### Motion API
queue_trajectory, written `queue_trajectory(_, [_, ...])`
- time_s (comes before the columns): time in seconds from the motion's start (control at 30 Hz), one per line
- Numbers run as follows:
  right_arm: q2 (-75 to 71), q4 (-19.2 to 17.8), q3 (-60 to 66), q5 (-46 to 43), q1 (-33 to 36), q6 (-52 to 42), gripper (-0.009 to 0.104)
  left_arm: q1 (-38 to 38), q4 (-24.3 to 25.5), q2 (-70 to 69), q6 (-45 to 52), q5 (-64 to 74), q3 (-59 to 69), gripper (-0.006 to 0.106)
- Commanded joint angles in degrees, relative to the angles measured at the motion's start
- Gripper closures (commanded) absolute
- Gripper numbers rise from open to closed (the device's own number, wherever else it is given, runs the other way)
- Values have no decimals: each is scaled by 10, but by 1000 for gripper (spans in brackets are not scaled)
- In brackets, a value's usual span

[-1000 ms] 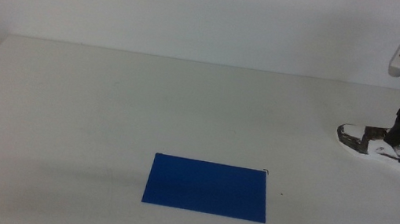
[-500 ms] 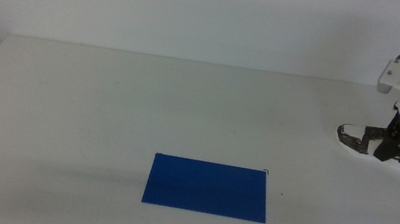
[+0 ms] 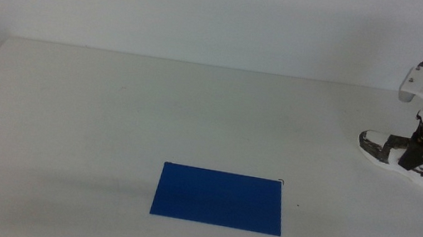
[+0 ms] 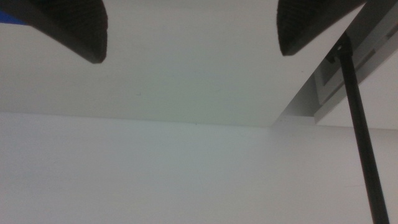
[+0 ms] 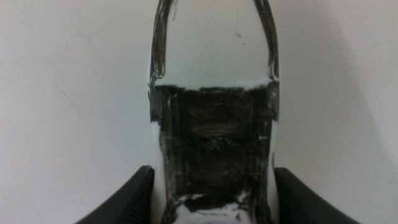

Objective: Use one arm to grab the shoe from the table and place it on the mat.

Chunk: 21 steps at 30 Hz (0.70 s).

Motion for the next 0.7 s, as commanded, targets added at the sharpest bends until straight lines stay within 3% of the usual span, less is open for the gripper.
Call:
queue_trajectory(0.0, [-58, 4, -18, 34, -5, 2, 99, -3, -2, -4, -2, -45, 3, 7])
queue_trajectory(0.37, [-143, -18, 49, 26, 18, 54, 99, -3, -2, -4, -2, -45, 3, 7])
queue_trajectory(0.67, [-218, -18, 137, -5, 47, 166, 99, -3, -2, -4, -2, -45, 3, 7])
